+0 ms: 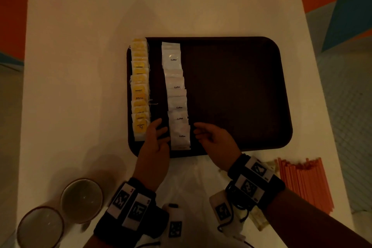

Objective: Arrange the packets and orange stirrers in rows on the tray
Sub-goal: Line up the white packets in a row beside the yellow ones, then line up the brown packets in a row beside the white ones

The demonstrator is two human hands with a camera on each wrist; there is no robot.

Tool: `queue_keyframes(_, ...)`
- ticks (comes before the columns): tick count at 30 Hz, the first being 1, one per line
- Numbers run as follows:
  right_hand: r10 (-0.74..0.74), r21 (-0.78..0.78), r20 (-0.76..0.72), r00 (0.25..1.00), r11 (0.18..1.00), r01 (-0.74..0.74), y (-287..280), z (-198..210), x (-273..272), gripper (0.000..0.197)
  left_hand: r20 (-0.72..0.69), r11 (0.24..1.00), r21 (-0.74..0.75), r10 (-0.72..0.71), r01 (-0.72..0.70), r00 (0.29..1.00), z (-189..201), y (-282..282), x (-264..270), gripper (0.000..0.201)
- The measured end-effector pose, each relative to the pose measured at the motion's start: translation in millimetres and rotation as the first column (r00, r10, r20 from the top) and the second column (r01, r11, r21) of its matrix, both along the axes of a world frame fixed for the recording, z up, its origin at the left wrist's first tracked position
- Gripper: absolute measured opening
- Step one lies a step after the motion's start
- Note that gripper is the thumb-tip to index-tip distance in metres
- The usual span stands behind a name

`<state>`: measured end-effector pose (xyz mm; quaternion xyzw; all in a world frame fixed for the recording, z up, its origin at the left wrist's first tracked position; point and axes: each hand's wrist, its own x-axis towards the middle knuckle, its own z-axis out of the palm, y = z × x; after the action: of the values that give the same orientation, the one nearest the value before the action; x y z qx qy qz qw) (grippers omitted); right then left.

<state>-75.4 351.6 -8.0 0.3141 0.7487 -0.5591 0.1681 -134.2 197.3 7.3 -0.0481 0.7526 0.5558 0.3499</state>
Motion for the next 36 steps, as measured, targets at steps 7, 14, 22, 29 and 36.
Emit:
queue_keyframes(7, -0.135, -0.049, -0.096, 0.986, 0.990, 0.130, 17, 24, 22, 0.041, -0.185, 0.987, 0.042, -0.143, 0.153, 0.972, 16, -31, 13, 0.063)
queue_keyframes(14, -0.085, 0.274, 0.004, 0.996, 0.958, 0.081, 56, 35, 96, 0.035, 0.102, 0.794, -0.037, -0.601, 0.607, 0.792, 8, -82, 47, 0.027)
queue_keyframes(22, 0.225, 0.522, 0.310, 0.924, 0.772, -0.363, 65, 28, 155, 0.081, -0.172, 0.653, -0.276, -0.755, 0.705, 0.632, -1, -38, 92, 0.024)
queue_keyframes(29, 0.331, 0.550, 0.309, 0.891, 0.702, -0.452, 50, 9, 160, 0.083, -0.126, 0.579, -0.488, -0.787, 0.653, 0.604, -13, 28, 143, 0.057)
queue_keyframes(36, 0.430, 0.471, 0.131, 0.893, 0.766, -0.438, 60, 7, 151, 0.070, -0.181, 0.601, -0.622, -0.733, 0.501, 0.655, -23, 35, 164, 0.035)
